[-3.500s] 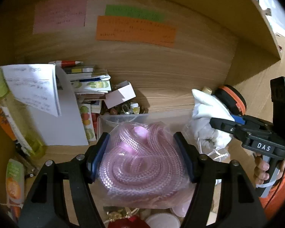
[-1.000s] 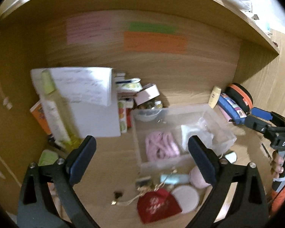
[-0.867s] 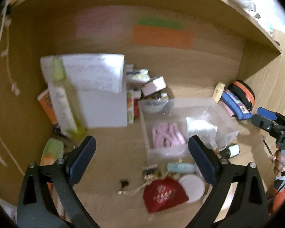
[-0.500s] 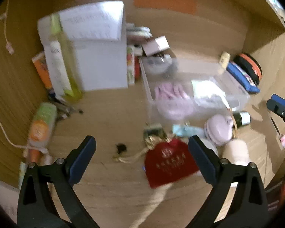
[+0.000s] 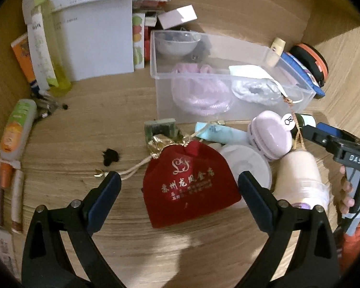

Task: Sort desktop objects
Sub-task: 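Grasp the red velvet pouch with the left gripper while the right gripper grasps the green pump bottle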

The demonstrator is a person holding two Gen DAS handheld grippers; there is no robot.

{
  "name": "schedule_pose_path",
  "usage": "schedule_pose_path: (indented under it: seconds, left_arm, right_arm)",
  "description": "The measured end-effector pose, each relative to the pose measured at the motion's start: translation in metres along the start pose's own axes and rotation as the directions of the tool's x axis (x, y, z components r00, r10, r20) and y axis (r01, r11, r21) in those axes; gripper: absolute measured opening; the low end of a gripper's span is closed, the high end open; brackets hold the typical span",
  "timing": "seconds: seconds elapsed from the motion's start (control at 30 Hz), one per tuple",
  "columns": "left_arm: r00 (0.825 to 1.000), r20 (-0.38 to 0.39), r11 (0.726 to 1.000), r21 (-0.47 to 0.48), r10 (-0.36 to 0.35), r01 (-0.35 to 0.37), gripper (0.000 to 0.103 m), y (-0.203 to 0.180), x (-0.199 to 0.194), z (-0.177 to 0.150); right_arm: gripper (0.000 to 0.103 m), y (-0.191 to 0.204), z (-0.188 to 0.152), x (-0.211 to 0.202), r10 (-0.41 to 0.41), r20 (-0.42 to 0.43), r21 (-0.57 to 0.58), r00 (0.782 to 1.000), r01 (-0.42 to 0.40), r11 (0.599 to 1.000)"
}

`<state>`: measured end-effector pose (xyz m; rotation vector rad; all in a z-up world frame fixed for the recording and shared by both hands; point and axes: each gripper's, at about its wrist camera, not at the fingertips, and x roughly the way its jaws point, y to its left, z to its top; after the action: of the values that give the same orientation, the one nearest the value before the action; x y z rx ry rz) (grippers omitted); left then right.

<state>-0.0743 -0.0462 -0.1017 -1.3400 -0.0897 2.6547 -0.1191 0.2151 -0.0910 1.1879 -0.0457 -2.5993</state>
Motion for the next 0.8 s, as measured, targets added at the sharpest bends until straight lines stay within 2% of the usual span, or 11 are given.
schedule_pose_path:
  seconds: [0.17, 0.27, 0.37, 0.47, 0.53, 0.67, 0.8]
  left_arm:
    - [0.999, -0.012, 0.998, -0.041, -0.053, 0.052, 0.1, 0.006, 0.007, 0.003]
    - [0.992, -0.035, 0.991, -0.07, -0.12, 0.118, 0.1, 0.011, 0.013, 0.005]
    - [0.989, -0.027, 0.987, -0.069, -0.148, 0.146, 0.1, 0.012, 0.016, 0.006]
    - [0.987, -0.016, 0.987, -0.04, -0.158, 0.157, 0.097, 0.012, 0.014, 0.008]
    - [0.983, -0.017, 0.982, -0.042, -0.183, 0.183, 0.086, 0.011, 0.015, 0.009]
    - [0.976, -0.01, 0.975, -0.045, -0.217, 0.216, 0.076, 0.014, 0.016, 0.01]
    - [0.966, 0.0, 0.965, -0.048, -0.257, 0.257, 0.054, 0.019, 0.015, 0.011]
  right_arm:
    - [0.098, 0.0, 0.004, 0.012, 0.007, -0.027, -0.026, 1.0, -0.008, 1.0]
    - [0.098, 0.0, 0.004, 0.018, 0.018, -0.04, -0.027, 0.999, -0.019, 0.999]
    - [0.097, 0.0, 0.006, 0.021, 0.016, -0.037, -0.032, 0.999, -0.017, 0.999]
    - [0.088, 0.001, 0.007, 0.024, 0.032, -0.047, -0.037, 0.998, -0.033, 0.999]
    - [0.079, 0.001, 0.007, 0.025, 0.036, -0.051, -0.038, 0.998, -0.038, 0.999]
    - [0.078, 0.0, 0.007, 0.025, 0.04, -0.049, -0.029, 0.998, -0.042, 0.999]
    - [0.078, -0.001, 0.007, 0.022, 0.044, -0.037, -0.033, 0.998, -0.046, 0.998]
